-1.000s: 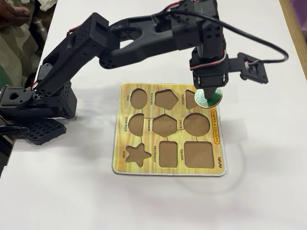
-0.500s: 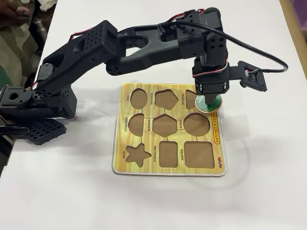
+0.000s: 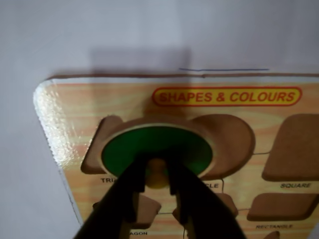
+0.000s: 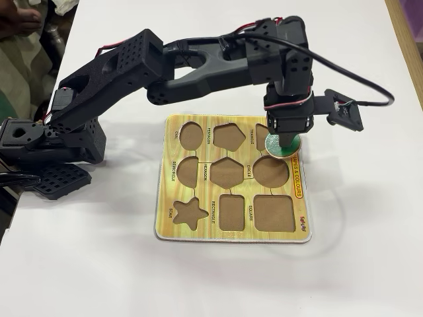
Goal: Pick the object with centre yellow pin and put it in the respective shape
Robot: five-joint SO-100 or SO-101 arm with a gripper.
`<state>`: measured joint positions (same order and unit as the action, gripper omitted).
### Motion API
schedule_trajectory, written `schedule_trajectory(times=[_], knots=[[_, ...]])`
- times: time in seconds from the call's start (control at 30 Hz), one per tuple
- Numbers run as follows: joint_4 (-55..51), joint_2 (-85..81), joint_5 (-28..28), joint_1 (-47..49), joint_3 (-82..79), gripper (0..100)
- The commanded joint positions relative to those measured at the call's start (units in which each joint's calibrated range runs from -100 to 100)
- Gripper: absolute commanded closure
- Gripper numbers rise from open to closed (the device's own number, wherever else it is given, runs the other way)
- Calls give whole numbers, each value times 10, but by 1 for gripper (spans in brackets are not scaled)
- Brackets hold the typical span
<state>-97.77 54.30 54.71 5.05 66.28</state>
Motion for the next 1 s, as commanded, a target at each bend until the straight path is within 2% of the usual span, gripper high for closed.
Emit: schedule_trajectory(times=[0.0,0.37,0.97], knots=[[-10,-14,-3,-20,2,99],[-9,-18,-4,-102,1,99],[-8,-12,3,-51,0,98]])
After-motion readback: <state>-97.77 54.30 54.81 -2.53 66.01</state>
